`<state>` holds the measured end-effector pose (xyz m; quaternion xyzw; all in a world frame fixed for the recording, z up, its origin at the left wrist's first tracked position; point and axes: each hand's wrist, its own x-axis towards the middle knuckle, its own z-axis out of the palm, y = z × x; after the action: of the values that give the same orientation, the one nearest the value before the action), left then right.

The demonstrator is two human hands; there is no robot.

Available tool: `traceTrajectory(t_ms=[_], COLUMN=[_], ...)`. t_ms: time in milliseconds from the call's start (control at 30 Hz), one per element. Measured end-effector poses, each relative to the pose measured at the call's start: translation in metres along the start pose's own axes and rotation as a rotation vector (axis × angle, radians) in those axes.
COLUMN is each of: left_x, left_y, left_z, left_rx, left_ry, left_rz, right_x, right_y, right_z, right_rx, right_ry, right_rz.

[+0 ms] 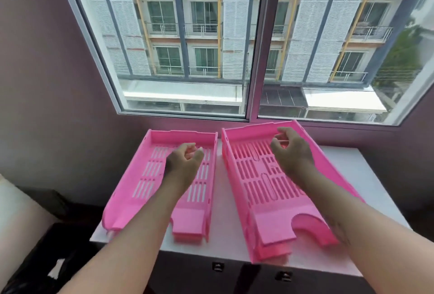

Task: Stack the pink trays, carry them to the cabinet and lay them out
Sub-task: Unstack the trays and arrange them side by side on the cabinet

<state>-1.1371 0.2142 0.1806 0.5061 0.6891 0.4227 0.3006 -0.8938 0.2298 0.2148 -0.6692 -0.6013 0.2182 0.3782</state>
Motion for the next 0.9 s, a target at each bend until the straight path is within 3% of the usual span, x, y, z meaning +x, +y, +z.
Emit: traceTrajectory(t_ms=[200,333,467,900], left_x=[-0.046,-0.063,-0.067,-0.010], left_y=[0.020,0.024,0.024,0.013], left_z=[0.081,0.111,0.122,0.083], left_rx=[-0.043,-0.092,0.029,0.232], left_ry=[-0.116,-0.115,-0.008,-0.133], left_rz=[-0.206,-0.326,-0.319,-0.219], right_x=[0.023,0.022,0.017,-0.013], right_y=[0.092,0.132,0.148,0.125], right_z=[-0.070,-0.088,-0.082,-0.034], right_rx=[-0.279,-0.245,-0.161,0.022], right_ry=[-0.095,-0.252,-0.350,-0.249], right_rz=[0.174,0.285,0.331,0.422])
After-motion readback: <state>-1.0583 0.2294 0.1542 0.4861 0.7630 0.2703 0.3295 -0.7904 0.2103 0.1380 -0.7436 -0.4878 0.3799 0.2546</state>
